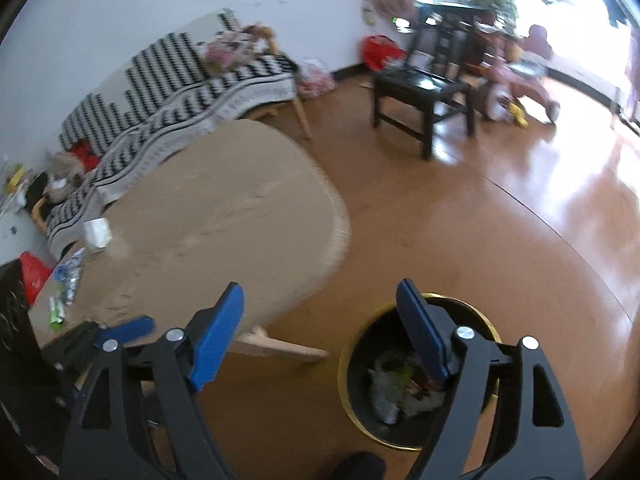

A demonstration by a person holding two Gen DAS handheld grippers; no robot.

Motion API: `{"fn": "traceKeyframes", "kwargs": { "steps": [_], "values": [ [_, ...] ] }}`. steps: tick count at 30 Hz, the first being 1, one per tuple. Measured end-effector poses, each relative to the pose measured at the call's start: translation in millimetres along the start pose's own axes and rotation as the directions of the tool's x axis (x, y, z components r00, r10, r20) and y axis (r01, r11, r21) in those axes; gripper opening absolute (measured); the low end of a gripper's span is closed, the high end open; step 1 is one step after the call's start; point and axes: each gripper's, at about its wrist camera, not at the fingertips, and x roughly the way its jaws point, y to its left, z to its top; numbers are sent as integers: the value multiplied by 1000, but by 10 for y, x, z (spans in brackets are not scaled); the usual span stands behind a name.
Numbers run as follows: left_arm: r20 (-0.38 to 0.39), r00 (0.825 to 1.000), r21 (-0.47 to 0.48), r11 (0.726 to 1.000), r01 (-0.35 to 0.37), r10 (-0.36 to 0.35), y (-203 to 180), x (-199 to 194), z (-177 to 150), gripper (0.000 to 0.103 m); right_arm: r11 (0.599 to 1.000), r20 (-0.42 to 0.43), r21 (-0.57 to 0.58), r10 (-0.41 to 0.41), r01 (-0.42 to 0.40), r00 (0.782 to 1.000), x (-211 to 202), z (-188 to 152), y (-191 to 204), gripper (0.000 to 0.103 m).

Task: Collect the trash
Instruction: 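Swing both open tools back over the table, then grasp the white-and-green snack bag with the left tool while the right tool grasps the red ribbon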

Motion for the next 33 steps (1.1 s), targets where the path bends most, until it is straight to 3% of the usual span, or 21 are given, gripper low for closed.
{"fn": "traceKeyframes", "kwargs": {
  "steps": [4,7,10,13,17,20,24,27,33],
  "values": [
    [49,992,-104,989,-109,115,643,-502,-102,87,995,-17,-68,71,-72,997,183,118,632,79],
    [60,974,-212,957,-200,217,1178,-864,-250,89,982,-31,-134,131,-134,991,309,197,1228,79],
    [46,938,-302,900,-314,343,1686,-1202,-452,90,960,-51,-200,189,-195,981,416,207,1825,79],
    [7,899,-404,823,-399,439,2228,-1532,-690,90,929,-91,-264,242,-258,966,527,118,2445,79],
    [-50,859,-526,718,-457,510,2819,-1862,-1013,90,879,-153,-341,297,-332,943,699,-68,3202,79],
    [-90,841,-582,657,-479,533,3151,-2020,-1193,90,829,-205,-409,323,-381,924,836,-282,3723,79],
    [-135,856,-652,606,-456,499,3533,-2046,-1363,90,755,-271,-489,344,-436,899,988,-563,4253,79],
    [-157,876,-691,583,-427,456,3757,-1963,-1429,90,693,-327,-537,355,-481,876,1088,-785,4592,79],
    [-168,898,-711,581,-397,408,3969,-1760,-1438,90,593,-401,-614,335,-522,852,1287,-1151,5028,79]
  ]
}}
